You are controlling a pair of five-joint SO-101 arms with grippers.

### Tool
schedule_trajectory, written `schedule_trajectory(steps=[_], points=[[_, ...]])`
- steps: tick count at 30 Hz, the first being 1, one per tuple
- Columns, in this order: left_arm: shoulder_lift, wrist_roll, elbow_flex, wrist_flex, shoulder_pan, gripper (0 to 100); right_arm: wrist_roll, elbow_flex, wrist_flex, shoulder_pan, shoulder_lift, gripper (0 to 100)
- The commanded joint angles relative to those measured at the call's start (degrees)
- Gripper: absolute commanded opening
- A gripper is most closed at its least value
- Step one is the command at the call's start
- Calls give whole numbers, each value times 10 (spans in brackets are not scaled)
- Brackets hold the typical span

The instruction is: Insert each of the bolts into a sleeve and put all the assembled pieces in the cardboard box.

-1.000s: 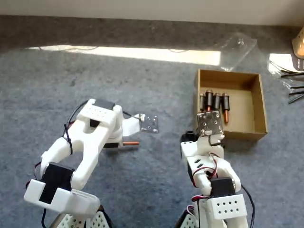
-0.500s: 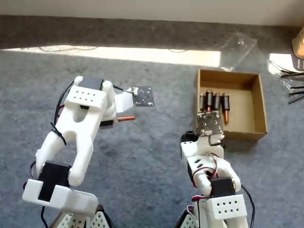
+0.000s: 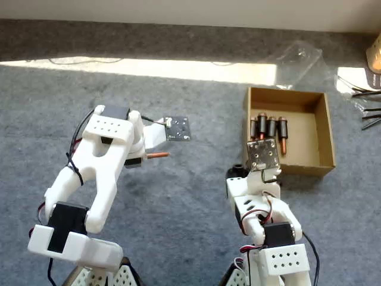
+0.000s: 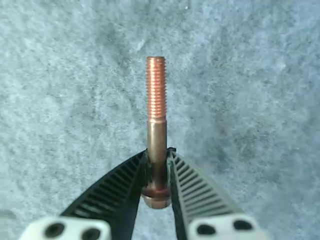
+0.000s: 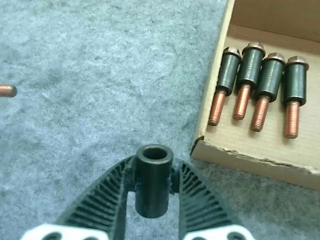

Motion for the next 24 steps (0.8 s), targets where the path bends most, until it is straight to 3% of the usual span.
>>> schedule_trajectory(steps=[1, 7, 21, 24], points=[[-4, 2, 23, -111, -4, 46, -2, -5, -22, 7, -8, 4], [-6, 3, 80, -204, -4, 46, -2, -5, -22, 7, -8, 4], [-10, -3, 93, -204, -14, 46, -1, -5, -22, 7, -8, 4], [-8, -66, 92, -204, -14, 46, -1, -5, -22, 7, -8, 4]])
